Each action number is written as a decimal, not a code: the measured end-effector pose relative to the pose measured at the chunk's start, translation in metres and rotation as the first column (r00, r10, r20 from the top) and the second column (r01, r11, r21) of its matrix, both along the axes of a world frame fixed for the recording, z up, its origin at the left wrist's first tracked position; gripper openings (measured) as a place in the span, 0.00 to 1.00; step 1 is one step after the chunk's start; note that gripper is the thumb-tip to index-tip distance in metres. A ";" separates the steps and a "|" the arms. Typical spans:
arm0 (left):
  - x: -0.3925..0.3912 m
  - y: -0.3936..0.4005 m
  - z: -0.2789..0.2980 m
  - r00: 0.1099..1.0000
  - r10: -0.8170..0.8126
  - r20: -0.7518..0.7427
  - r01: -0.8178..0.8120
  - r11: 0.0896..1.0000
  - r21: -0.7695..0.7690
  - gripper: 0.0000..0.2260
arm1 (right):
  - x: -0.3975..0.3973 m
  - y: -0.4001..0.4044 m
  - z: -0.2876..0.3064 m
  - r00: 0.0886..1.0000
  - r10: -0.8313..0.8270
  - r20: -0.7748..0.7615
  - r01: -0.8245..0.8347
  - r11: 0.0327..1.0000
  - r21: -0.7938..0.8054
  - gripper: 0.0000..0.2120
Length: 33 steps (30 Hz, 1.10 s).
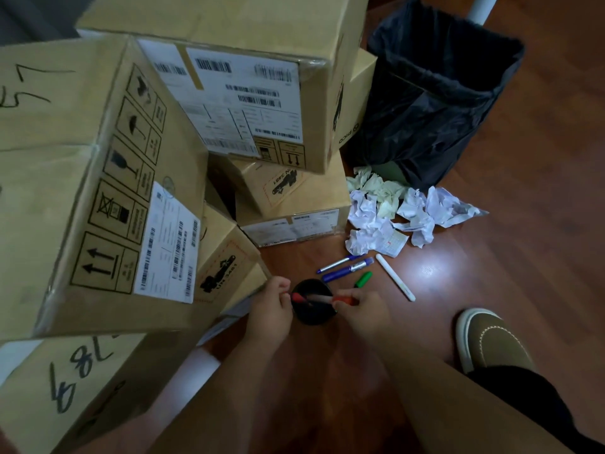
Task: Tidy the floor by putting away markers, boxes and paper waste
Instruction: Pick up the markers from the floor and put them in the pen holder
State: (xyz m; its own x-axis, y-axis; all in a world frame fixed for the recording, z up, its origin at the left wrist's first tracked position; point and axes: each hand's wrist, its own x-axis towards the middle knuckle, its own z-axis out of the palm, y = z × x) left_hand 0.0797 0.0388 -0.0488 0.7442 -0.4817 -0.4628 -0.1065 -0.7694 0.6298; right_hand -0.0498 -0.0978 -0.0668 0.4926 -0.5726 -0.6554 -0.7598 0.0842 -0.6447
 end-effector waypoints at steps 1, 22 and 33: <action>0.000 0.001 -0.001 1.000 -0.011 -0.006 0.011 1.000 0.005 0.10 | 0.001 0.000 0.001 1.000 0.008 0.001 -0.008 1.000 -0.008 0.13; -0.081 -0.130 -0.027 0.661 -0.750 0.036 0.689 0.625 0.366 0.17 | -0.048 -0.101 -0.047 0.767 0.431 -0.476 -0.535 0.839 -0.102 0.28; -0.100 -0.128 -0.084 0.786 -0.553 -0.278 0.606 0.600 0.522 0.31 | -0.091 -0.099 -0.079 0.771 0.427 -0.473 -0.533 0.839 -0.111 0.18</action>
State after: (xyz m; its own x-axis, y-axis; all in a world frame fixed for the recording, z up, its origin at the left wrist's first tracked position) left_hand -0.0201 -0.0891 -0.1329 0.3491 -0.4324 -0.8314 -0.6270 -0.7671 0.1357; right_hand -0.1406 -0.1970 -0.1458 0.4558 -0.4915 -0.7421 -0.8557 -0.4713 -0.2135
